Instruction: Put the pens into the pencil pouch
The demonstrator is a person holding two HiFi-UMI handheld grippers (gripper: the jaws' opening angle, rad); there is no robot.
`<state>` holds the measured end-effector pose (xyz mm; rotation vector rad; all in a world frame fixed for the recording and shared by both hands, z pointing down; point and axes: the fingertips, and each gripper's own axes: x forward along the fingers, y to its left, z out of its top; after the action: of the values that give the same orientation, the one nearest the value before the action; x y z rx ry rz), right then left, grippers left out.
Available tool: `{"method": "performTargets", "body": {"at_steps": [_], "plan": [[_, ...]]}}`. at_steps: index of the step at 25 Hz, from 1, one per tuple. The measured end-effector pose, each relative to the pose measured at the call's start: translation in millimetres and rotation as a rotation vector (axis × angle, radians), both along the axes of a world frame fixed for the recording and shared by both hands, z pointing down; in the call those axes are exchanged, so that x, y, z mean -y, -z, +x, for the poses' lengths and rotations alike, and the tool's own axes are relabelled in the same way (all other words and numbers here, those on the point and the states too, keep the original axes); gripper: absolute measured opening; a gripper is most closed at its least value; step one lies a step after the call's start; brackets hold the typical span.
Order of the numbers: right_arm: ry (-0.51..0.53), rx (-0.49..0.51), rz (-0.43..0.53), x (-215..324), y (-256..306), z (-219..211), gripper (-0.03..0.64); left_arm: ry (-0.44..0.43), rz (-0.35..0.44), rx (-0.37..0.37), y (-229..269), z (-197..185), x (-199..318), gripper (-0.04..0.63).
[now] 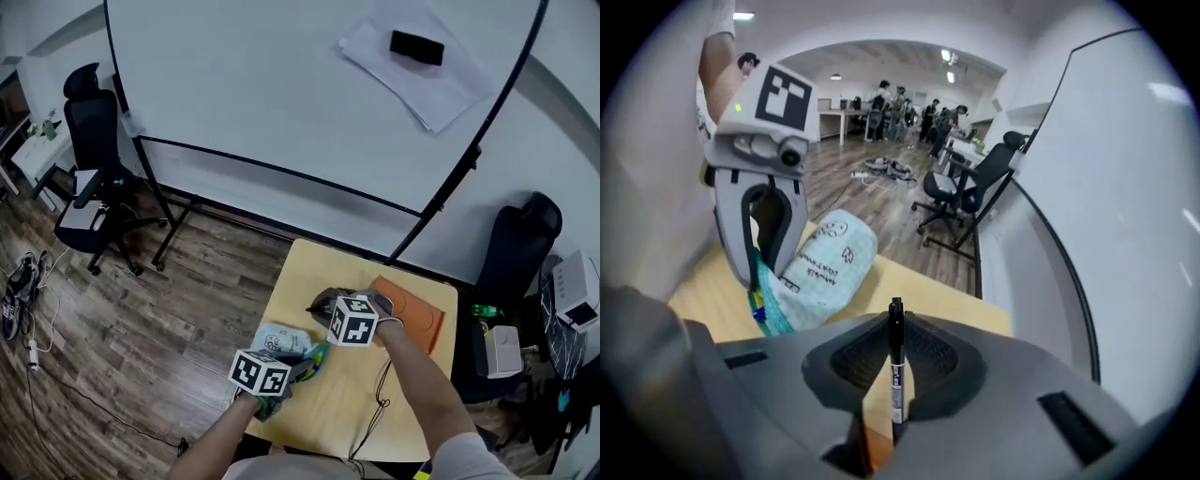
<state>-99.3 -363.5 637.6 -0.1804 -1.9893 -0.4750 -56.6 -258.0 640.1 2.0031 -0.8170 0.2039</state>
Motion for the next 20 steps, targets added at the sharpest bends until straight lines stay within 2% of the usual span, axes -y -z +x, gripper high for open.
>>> {"method": "performTargets", "body": {"at_steps": [4,9,16,20], "plan": [[-0.094,0.179,0.037,-16,59,8,0.046,-0.001,0.007,-0.001,2,-2,-3,0.039],[-0.209,0.302,0.054,-50,104,42,0.046,-0.016,0.013,-0.002,3,-3,-4,0.039],[-0.469,0.481,-0.068,-91,102,89,0.046,-0.048,0.012,-0.021,9,10,-4,0.038],[-0.602,0.64,-0.14,-97,115,99,0.048,-0.081,0.028,-0.033,17,24,-3,0.038]]}}
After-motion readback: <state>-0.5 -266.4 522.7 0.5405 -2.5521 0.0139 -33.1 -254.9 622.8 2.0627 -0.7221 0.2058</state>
